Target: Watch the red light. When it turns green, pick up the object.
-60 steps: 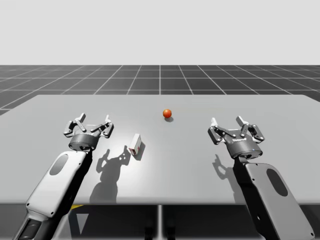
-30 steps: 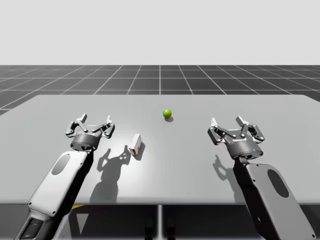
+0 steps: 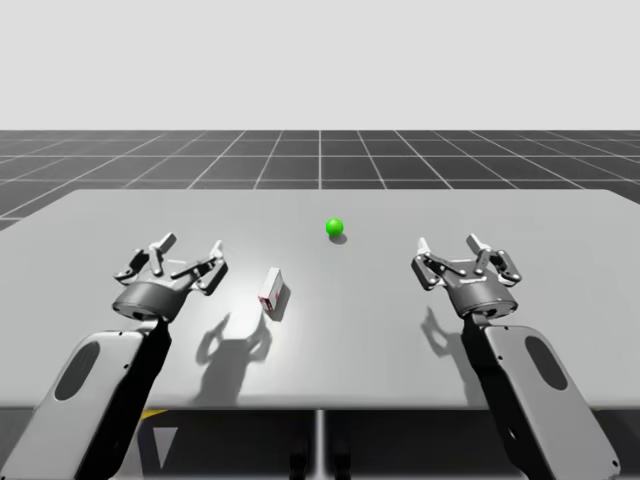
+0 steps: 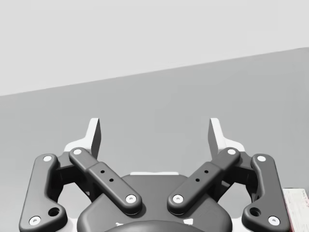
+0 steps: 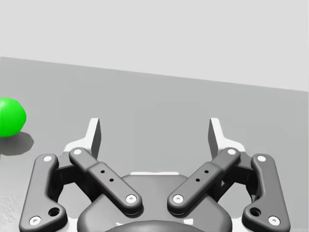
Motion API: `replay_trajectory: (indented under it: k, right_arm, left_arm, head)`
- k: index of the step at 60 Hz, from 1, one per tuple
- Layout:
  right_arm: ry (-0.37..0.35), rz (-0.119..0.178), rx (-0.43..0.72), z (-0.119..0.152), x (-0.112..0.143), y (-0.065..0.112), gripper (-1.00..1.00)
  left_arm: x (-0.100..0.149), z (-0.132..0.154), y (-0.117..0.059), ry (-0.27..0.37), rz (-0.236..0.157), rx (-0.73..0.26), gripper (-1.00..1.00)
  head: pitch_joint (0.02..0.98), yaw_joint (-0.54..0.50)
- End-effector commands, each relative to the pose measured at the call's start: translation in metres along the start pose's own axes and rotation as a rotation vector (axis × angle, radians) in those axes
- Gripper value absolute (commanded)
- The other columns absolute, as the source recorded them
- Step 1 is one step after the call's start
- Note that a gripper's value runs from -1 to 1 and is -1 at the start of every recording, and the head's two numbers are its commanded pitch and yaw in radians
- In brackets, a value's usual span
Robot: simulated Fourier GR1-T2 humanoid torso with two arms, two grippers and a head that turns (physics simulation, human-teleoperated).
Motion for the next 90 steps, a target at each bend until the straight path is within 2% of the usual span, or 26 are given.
replay_trajectory:
  k: [1,7,11,19,23,25,27,30,39,43,51,53,57,60,76,90]
  right_arm:
    - [0.005,0.003,0.001,-0.002,-0.003,0.0,-1.0]
    - [0.006,0.004,0.001,-0.002,-0.004,0.0,-1.0]
    - [0.005,0.005,0.001,-0.002,-0.004,0.0,-1.0]
    - [0.01,0.008,-0.002,-0.003,-0.006,0.0,-1.0]
    - [0.011,0.008,-0.002,-0.003,-0.006,0.0,-1.0]
    - [0.01,0.008,-0.003,-0.003,-0.006,0.0,-1.0]
    - [0.009,0.007,-0.003,-0.003,-0.006,0.0,-1.0]
    - [0.008,0.007,-0.002,-0.003,-0.005,0.0,-1.0]
    - [0.009,0.006,-0.002,-0.003,-0.006,0.0,-1.0]
    - [0.008,0.006,-0.002,-0.003,-0.006,0.0,-1.0]
    - [0.006,0.005,-0.002,-0.003,-0.005,0.0,-1.0]
    - [0.005,0.004,-0.002,-0.003,-0.005,0.0,-1.0]
    - [0.004,0.004,-0.002,-0.003,-0.005,0.0,-1.0]
    - [0.002,0.002,-0.003,-0.003,-0.004,-0.001,-1.0]
    - [-0.004,-0.001,-0.005,-0.004,-0.003,-0.002,-1.0]
    - [-0.005,-0.003,-0.002,-0.003,-0.002,-0.002,-1.0]
  left_arm:
    - [0.017,0.041,-0.016,-0.002,0.028,-0.125,-1.0]
    - [0.019,0.065,-0.022,0.016,0.059,-0.208,-1.0]
    - [0.016,0.08,-0.026,0.049,0.112,-0.269,-1.0]
    - [0.008,0.095,-0.031,0.074,0.099,-0.304,-1.0]
    - [-0.002,0.102,-0.038,0.094,0.073,-0.311,-1.0]
    - [-0.006,0.103,-0.04,0.109,0.087,-0.32,-1.0]
    - [-0.011,0.105,-0.044,0.121,0.08,-0.328,-1.0]
    - [-0.018,0.107,-0.049,0.143,0.094,-0.334,-1.0]
    - [-0.032,0.109,-0.064,0.176,0.097,-0.361,-1.0]
    - [-0.04,0.106,-0.071,0.192,0.083,-0.355,-1.0]
    - [-0.049,0.096,-0.079,0.216,0.085,-0.327,-1.0]
    - [-0.051,0.09,-0.081,0.227,0.098,-0.326,-1.0]
    - [-0.053,0.084,-0.084,0.237,0.094,-0.317,-1.0]
    - [-0.054,0.076,-0.087,0.255,0.116,-0.311,-1.0]
    - [-0.063,0.043,-0.102,0.289,0.092,-0.288,-1.0]
    - [-0.071,0.017,-0.112,0.313,0.054,-0.252,-1.0]
  head:
    - [0.784,0.21]
    - [0.787,0.21]
    - [0.786,0.22]
    - [0.788,0.22]
    - [0.788,0.22]
    - [0.789,0.22]
    - [0.789,0.22]
    - [0.79,0.22]
    - [0.788,0.22]
    - [0.787,0.22]
    - [0.786,0.22]
    - [0.784,0.22]
    - [0.784,0.22]
    - [0.783,0.22]
    - [0.779,0.21]
    - [0.779,0.21]
